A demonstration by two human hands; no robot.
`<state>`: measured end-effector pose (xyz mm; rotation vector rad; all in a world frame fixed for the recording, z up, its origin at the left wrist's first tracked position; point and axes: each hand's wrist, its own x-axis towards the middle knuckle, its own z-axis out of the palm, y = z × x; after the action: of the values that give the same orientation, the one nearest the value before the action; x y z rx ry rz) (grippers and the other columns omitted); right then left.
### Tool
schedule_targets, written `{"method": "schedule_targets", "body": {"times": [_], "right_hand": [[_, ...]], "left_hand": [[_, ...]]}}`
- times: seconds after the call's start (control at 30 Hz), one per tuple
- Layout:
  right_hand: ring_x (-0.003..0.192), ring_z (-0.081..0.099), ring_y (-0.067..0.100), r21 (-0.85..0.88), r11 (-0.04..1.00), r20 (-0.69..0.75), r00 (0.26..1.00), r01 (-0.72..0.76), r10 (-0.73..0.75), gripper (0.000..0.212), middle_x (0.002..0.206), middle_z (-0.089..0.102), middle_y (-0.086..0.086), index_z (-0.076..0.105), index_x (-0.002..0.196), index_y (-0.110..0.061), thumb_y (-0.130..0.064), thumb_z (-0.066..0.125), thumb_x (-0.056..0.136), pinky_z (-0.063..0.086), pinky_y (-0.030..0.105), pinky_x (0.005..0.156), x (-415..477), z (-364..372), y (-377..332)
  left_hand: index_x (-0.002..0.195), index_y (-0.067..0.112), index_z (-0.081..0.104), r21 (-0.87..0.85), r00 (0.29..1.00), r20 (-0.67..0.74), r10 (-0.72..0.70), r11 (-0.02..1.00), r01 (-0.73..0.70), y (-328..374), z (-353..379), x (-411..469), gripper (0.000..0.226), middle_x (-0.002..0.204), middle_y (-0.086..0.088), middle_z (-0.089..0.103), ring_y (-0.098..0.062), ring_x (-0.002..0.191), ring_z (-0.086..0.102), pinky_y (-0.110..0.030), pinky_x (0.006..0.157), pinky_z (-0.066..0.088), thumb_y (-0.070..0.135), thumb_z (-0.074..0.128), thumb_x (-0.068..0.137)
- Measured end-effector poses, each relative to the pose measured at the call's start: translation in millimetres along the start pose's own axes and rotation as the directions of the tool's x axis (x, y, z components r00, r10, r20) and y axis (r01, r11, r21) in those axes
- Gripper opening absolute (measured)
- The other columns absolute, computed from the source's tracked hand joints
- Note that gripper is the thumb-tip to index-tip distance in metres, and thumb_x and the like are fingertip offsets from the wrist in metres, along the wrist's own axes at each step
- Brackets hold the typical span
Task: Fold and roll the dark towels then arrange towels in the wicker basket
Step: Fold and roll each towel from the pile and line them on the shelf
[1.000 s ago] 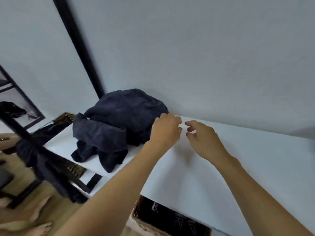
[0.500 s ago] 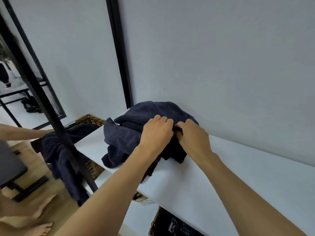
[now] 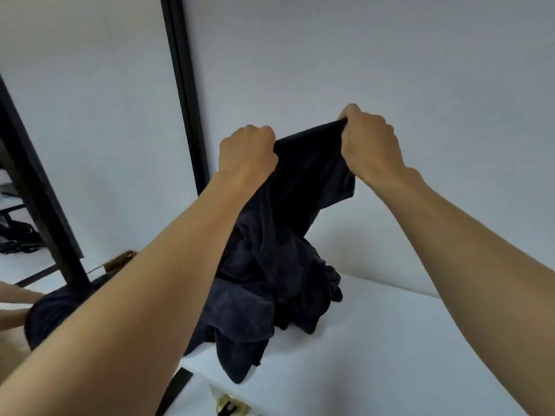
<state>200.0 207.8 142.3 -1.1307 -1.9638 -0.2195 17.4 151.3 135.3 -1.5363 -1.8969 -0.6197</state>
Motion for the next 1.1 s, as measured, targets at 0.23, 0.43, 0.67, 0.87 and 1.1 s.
{"method": "schedule_targets", "body": {"times": [0.23,0.43,0.67,0.87,1.1], "right_hand": [[0.085,0.052,0.03,-0.09,0.99,-0.166,0.982,-0.11,0.094,0.029,0.1,0.065,0.013,0.061,0.113,-0.011,-0.03,0.041,0.103,0.041,0.038,0.071,25,-67,66],[0.09,0.052,0.03,-0.147,0.955,-0.26,0.942,-0.257,0.213,0.029,0.106,0.067,0.013,0.065,0.112,-0.013,-0.031,0.045,0.101,0.038,0.036,0.073,21,-139,126],[0.098,0.057,0.014,-0.034,0.986,-0.081,0.984,-0.162,0.159,0.024,0.104,0.068,-0.004,0.071,0.106,-0.02,-0.033,0.053,0.098,0.041,0.026,0.084,0,-167,135],[0.069,0.063,0.008,0.245,0.961,0.113,0.989,-0.125,0.1,0.012,0.079,0.071,0.0,0.074,0.088,-0.013,-0.02,0.064,0.089,0.048,0.021,0.065,-10,-152,107],[0.098,0.068,0.015,0.575,0.72,0.205,0.92,-0.388,0.332,0.038,0.109,0.069,-0.003,0.056,0.118,-0.025,-0.028,0.072,0.083,0.056,0.037,0.079,-53,-143,130]], "left_hand": [[0.091,0.004,0.065,-0.189,0.998,0.015,-0.054,0.98,0.056,10,-20,31,0.012,0.083,-0.013,0.061,-0.03,0.069,0.055,-0.036,0.059,0.046,0.008,0.057,0.084],[0.097,0.008,0.07,-0.417,0.995,0.013,-0.104,0.903,0.1,32,-22,55,0.021,0.087,-0.01,0.063,-0.027,0.074,0.056,-0.034,0.063,0.045,0.002,0.053,0.085],[0.116,0.023,0.065,-0.522,0.942,0.257,0.217,0.851,-0.054,113,-33,67,0.033,0.109,-0.002,0.064,-0.021,0.094,0.06,-0.032,0.079,0.047,0.02,0.067,0.084],[0.109,0.023,0.066,-0.947,0.837,0.116,0.534,0.313,-0.069,220,-60,49,0.05,0.101,0.005,0.071,-0.011,0.096,0.067,-0.029,0.087,0.054,0.017,0.086,0.064],[0.078,-0.002,0.069,-0.916,0.935,0.024,0.354,0.382,-0.12,235,-59,60,0.017,0.068,-0.007,0.063,-0.016,0.06,0.058,-0.019,0.05,0.046,0.015,0.073,0.082]]}}
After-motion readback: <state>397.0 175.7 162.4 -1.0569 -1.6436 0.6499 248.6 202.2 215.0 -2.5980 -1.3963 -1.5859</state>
